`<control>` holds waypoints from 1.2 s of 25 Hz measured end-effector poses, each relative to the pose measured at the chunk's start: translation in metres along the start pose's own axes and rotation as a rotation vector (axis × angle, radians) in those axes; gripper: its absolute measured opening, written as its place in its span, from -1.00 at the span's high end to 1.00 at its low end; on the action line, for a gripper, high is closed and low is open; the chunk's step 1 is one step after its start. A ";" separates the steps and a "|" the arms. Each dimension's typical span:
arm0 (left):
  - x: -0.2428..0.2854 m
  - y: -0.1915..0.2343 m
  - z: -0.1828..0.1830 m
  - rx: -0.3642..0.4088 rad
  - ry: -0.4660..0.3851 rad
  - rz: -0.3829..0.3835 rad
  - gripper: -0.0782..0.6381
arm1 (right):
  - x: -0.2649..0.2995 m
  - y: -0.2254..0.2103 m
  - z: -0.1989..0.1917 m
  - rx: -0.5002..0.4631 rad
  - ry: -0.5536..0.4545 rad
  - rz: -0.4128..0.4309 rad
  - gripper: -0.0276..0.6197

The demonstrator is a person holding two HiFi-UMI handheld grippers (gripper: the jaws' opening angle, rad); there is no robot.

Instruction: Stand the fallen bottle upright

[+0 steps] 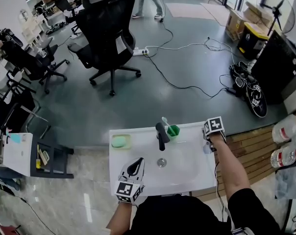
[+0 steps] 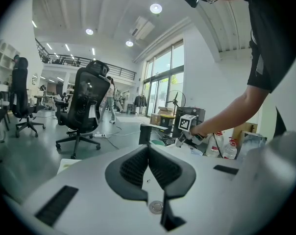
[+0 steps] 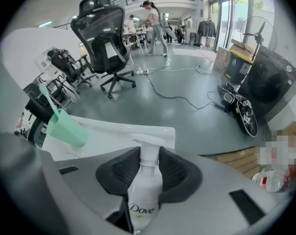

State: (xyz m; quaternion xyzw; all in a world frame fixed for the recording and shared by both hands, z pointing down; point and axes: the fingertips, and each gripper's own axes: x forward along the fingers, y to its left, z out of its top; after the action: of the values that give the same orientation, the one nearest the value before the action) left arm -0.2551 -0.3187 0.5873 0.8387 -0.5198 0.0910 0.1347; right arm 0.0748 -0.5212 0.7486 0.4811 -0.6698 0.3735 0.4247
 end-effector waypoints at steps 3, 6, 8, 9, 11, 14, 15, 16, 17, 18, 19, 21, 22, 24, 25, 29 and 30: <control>0.000 -0.002 -0.001 0.001 0.001 -0.001 0.72 | -0.013 0.006 0.001 -0.027 -0.062 0.008 0.51; 0.000 -0.001 -0.002 -0.002 -0.001 0.004 0.72 | -0.031 0.011 0.001 -0.059 -0.138 0.016 0.52; 0.000 -0.001 -0.001 0.001 -0.001 0.004 0.72 | -0.044 0.013 0.000 -0.074 -0.191 0.009 0.52; 0.000 0.000 -0.001 0.003 0.000 0.004 0.72 | -0.049 0.013 -0.001 -0.080 -0.218 0.001 0.52; 0.001 0.000 -0.001 0.004 -0.002 0.007 0.72 | -0.060 0.013 -0.004 -0.086 -0.269 -0.020 0.52; 0.003 -0.002 0.000 0.004 -0.006 0.010 0.72 | -0.072 0.016 -0.009 -0.108 -0.343 -0.044 0.52; 0.004 -0.003 0.001 0.007 -0.007 0.007 0.72 | -0.076 0.018 -0.011 -0.117 -0.367 -0.047 0.52; 0.005 -0.005 0.001 0.009 -0.007 0.004 0.72 | -0.080 0.020 -0.013 -0.124 -0.390 -0.051 0.52; 0.006 -0.006 0.002 0.011 -0.007 0.000 0.72 | -0.085 0.022 -0.014 -0.129 -0.412 -0.058 0.52; 0.006 -0.008 0.003 0.013 -0.006 -0.003 0.72 | -0.090 0.023 -0.016 -0.134 -0.433 -0.065 0.52; 0.007 -0.009 0.003 0.014 -0.005 -0.006 0.72 | -0.095 0.024 -0.017 -0.138 -0.452 -0.072 0.52; 0.008 -0.013 0.003 0.015 -0.001 -0.010 0.72 | -0.104 0.024 -0.021 -0.142 -0.487 -0.086 0.52; 0.008 -0.015 0.002 0.015 0.001 -0.014 0.72 | -0.108 0.024 -0.023 -0.142 -0.508 -0.092 0.52; 0.009 -0.021 0.000 0.013 0.005 -0.037 0.72 | -0.118 0.023 -0.026 -0.133 -0.560 -0.104 0.52; 0.009 -0.025 -0.001 0.014 0.003 -0.060 0.72 | -0.122 0.022 -0.027 -0.125 -0.588 -0.109 0.52; 0.013 -0.044 0.003 0.038 -0.005 -0.122 0.72 | -0.139 0.023 -0.030 -0.102 -0.686 -0.121 0.53; 0.013 -0.046 0.004 0.039 -0.007 -0.121 0.72 | -0.144 0.025 -0.030 -0.104 -0.711 -0.121 0.53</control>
State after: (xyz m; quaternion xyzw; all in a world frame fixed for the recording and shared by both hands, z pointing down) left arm -0.2083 -0.3118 0.5814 0.8713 -0.4668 0.0901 0.1217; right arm 0.0826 -0.4408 0.6237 0.5974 -0.7640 0.1226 0.2107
